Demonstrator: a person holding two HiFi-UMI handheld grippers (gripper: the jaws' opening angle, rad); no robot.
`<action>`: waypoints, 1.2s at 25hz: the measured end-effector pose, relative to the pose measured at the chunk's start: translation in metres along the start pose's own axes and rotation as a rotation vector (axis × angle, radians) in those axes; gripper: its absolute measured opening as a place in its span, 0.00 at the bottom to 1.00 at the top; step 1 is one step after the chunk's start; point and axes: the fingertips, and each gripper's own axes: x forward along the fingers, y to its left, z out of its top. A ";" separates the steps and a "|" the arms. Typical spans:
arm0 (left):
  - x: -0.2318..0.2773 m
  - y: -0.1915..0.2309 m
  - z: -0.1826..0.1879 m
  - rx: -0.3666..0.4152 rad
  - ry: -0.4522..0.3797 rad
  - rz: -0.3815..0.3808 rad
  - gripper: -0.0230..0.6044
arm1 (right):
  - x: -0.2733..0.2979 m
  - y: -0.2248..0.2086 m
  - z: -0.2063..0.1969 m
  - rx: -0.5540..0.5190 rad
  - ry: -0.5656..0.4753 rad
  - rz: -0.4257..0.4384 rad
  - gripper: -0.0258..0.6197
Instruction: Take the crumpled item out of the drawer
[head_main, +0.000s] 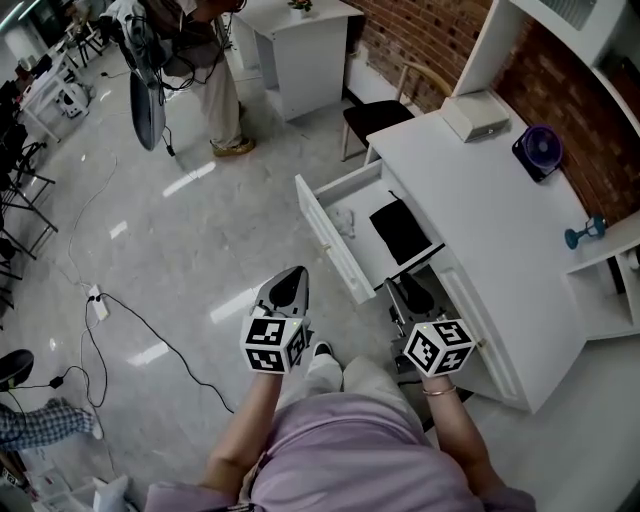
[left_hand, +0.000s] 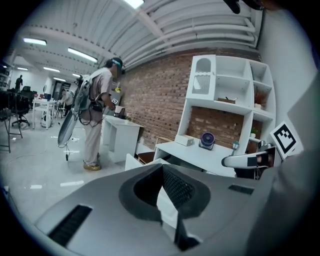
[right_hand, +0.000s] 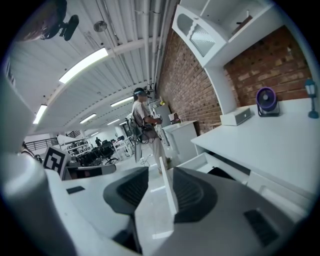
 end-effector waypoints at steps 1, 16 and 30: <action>0.002 0.001 0.001 -0.005 -0.002 0.002 0.04 | 0.004 -0.001 0.001 -0.002 0.005 0.004 0.27; 0.057 0.024 0.017 -0.033 0.000 0.155 0.04 | 0.106 -0.043 0.033 -0.053 0.099 0.167 0.29; 0.089 0.043 0.015 -0.079 0.005 0.311 0.04 | 0.194 -0.060 -0.009 -0.240 0.333 0.353 0.32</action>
